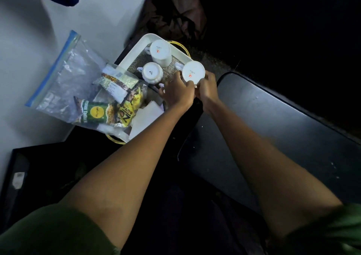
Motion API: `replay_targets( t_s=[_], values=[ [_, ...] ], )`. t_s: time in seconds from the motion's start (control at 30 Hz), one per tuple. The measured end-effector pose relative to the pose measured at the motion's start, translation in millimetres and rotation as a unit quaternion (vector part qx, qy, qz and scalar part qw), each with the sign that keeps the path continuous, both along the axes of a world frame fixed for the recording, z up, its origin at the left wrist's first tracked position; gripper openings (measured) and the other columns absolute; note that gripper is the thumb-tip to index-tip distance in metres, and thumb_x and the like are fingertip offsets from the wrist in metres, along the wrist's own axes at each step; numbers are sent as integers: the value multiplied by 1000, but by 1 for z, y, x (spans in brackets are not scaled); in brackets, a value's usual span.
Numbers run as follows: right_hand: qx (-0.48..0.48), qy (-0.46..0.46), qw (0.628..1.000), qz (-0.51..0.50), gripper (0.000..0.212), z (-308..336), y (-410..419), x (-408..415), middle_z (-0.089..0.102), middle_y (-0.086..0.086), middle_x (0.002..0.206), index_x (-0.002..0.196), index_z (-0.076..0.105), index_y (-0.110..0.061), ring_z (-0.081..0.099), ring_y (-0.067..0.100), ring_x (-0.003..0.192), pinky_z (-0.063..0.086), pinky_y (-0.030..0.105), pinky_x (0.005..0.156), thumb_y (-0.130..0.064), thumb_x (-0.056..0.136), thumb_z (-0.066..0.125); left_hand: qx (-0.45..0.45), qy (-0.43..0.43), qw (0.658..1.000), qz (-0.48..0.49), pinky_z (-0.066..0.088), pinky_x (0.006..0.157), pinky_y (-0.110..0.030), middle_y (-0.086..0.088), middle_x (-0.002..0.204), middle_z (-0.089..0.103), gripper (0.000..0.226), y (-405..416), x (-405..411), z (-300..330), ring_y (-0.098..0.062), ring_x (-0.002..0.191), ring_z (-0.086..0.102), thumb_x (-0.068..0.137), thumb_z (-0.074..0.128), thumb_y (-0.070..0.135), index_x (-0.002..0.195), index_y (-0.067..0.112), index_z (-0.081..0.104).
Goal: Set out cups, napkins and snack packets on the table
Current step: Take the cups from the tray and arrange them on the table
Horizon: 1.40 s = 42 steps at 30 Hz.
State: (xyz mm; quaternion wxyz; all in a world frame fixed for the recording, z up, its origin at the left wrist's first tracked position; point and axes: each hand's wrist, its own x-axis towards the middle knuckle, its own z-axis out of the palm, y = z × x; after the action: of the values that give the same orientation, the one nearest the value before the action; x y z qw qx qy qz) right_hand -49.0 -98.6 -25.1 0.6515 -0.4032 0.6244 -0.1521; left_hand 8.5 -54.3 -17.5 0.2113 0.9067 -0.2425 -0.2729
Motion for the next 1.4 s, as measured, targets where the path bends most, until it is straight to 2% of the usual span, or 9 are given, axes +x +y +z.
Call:
replay_targets(
  t_s=[0.17, 0.47, 0.57, 0.7, 0.83, 0.97, 1.07, 1.23, 1.4],
  values=[
    [-22, -22, 997, -75, 17, 19, 12, -20, 60, 2, 102, 101, 52, -14, 60, 20, 98, 51, 36, 81, -27, 94, 43, -84, 85, 990, 76, 41, 87, -37, -8, 115, 64, 36, 13, -28, 17, -30, 109, 56, 89, 45, 27, 122, 15, 52],
    [-40, 14, 988, -150, 34, 31, 27, -87, 56, -3, 81, 83, 40, -18, 57, 11, 72, 45, 24, 62, -49, 90, 52, -186, 170, 963, 94, 42, 83, -32, -8, 114, 62, 26, 29, -101, 36, -23, 102, 57, 91, 45, 24, 112, 11, 54],
    [-30, 6, 986, -163, 33, 36, 31, -119, 58, 0, 84, 86, 42, -14, 60, 12, 73, 48, 26, 62, -43, 87, 58, -178, 181, 960, 117, 45, 80, -34, -6, 106, 63, 24, 31, -130, 41, -23, 96, 58, 93, 44, 33, 100, 13, 54],
    [-9, -20, 987, -159, 34, 40, 35, -168, 58, 10, 99, 97, 44, -9, 61, 24, 90, 53, 45, 83, -32, 82, 64, -150, 232, 946, 167, 38, 57, -26, 4, 76, 59, 40, 30, -164, 51, -16, 71, 55, 93, 41, 46, 84, 9, 55],
    [10, -57, 989, -138, 41, 46, 40, -217, 52, 8, 108, 106, 41, -14, 56, 22, 91, 48, 39, 73, -29, 78, 66, -112, 353, 912, 173, 49, 82, -37, -12, 85, 64, 42, 25, -185, 58, -28, 85, 62, 90, 50, 47, 66, 12, 55],
    [28, -79, 991, -102, 73, 47, 42, -260, 46, 10, 127, 133, 30, -22, 56, 26, 106, 45, 30, 67, -27, 70, 67, -59, 436, 892, 98, 47, 99, -38, -11, 93, 60, 39, 24, -201, 59, -25, 88, 60, 82, 64, 49, 90, 11, 62],
    [33, -112, 991, -67, 94, 43, 40, -286, 52, 11, 124, 142, 21, -25, 58, 26, 108, 48, 34, 80, -22, 60, 67, -27, 446, 894, 38, 43, 102, -37, -10, 99, 64, 49, 22, -208, 60, -23, 96, 63, 77, 71, 45, 108, 8, 64],
    [31, -112, 993, 6, 100, 34, 41, -308, 59, 11, 122, 145, 22, -15, 57, 23, 113, 44, 36, 102, -10, 56, 68, 18, 409, 911, -52, 42, 73, -23, 3, 87, 70, 28, 26, -211, 56, -7, 83, 63, 73, 77, 35, 90, 14, 70],
    [-10, -72, 996, 51, 88, 25, 46, -316, 55, 6, 124, 141, 32, -11, 56, 12, 104, 48, 20, 81, 4, 65, 74, -1, 407, 909, -89, 45, 49, -8, 9, 83, 73, 41, 31, -212, 47, 5, 66, 66, 68, 82, 22, 107, 14, 70]
  ],
)
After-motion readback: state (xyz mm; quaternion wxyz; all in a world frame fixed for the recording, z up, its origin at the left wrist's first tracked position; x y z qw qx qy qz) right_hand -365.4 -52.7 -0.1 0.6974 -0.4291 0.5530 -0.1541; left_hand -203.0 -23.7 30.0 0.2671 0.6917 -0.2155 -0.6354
